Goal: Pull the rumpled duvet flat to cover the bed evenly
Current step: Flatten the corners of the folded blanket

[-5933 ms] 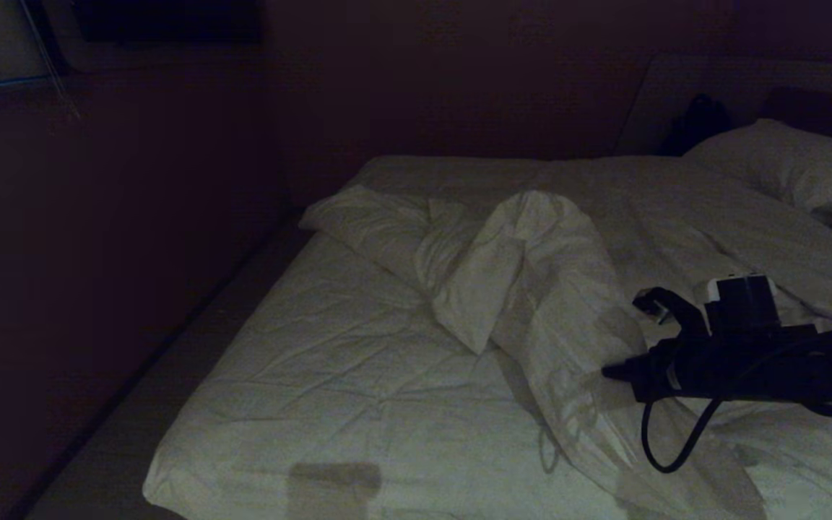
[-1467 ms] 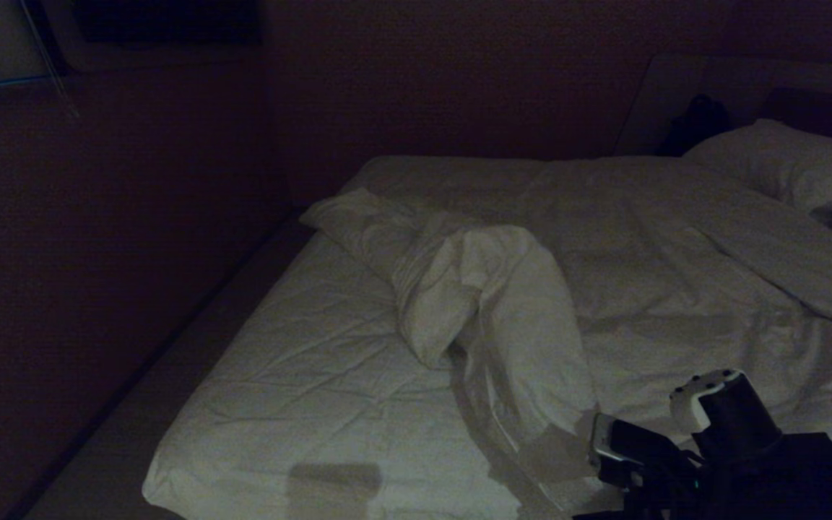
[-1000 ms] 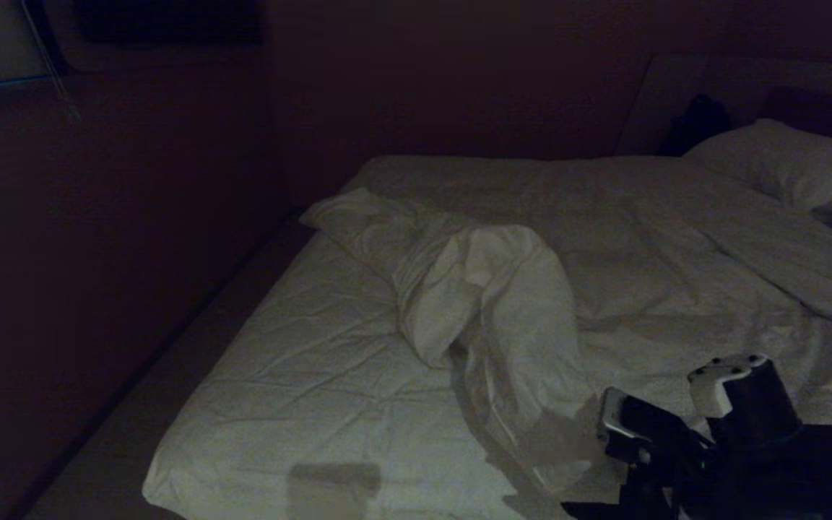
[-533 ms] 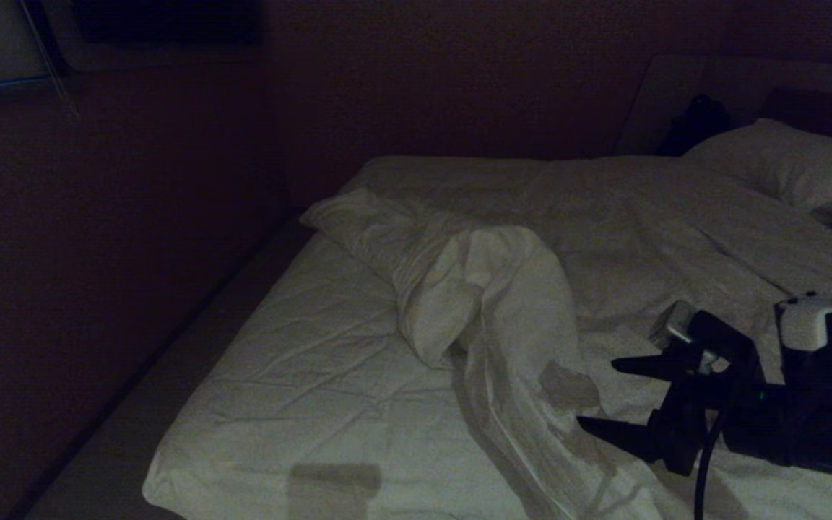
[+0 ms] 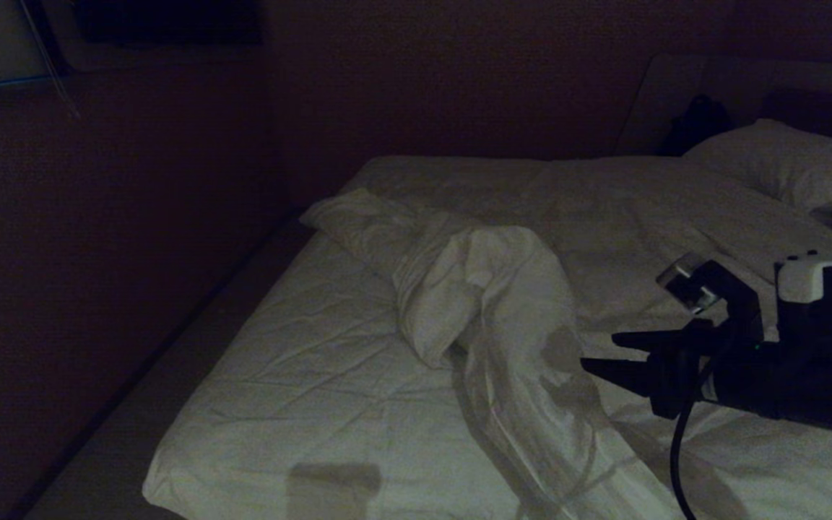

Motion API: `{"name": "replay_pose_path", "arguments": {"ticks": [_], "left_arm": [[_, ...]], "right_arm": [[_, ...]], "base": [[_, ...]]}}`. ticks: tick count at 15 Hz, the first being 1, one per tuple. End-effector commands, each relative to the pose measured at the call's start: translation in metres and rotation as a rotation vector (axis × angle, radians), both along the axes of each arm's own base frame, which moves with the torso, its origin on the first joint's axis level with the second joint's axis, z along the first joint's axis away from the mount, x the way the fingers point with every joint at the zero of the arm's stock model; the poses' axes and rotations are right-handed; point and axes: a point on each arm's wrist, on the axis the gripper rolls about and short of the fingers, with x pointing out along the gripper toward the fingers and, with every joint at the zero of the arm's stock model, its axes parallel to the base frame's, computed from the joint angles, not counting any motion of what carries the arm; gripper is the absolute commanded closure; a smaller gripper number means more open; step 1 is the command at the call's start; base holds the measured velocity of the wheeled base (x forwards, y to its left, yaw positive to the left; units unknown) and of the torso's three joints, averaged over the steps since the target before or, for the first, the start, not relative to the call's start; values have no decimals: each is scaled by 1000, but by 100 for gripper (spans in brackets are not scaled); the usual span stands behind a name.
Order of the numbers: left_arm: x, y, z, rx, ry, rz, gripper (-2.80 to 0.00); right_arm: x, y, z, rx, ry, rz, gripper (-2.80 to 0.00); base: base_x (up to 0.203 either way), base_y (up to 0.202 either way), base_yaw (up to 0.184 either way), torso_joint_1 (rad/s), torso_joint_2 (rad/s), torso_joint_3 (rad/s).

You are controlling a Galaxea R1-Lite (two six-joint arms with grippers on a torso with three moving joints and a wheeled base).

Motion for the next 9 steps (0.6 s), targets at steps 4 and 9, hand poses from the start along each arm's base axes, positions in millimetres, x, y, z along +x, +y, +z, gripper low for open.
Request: {"name": "replay_pose_path", "arguments": {"ticks": [4,9], "left_arm": [[0,0,0,0,-1,1,0],[0,0,0,0,0,1,0]], "right_arm": [[13,3,12,164,60,-77,0],[19,6,42,198,-5,-75,0]], "base": [[0,0,0,0,0,0],[0,0,0,0,0,0]]}}
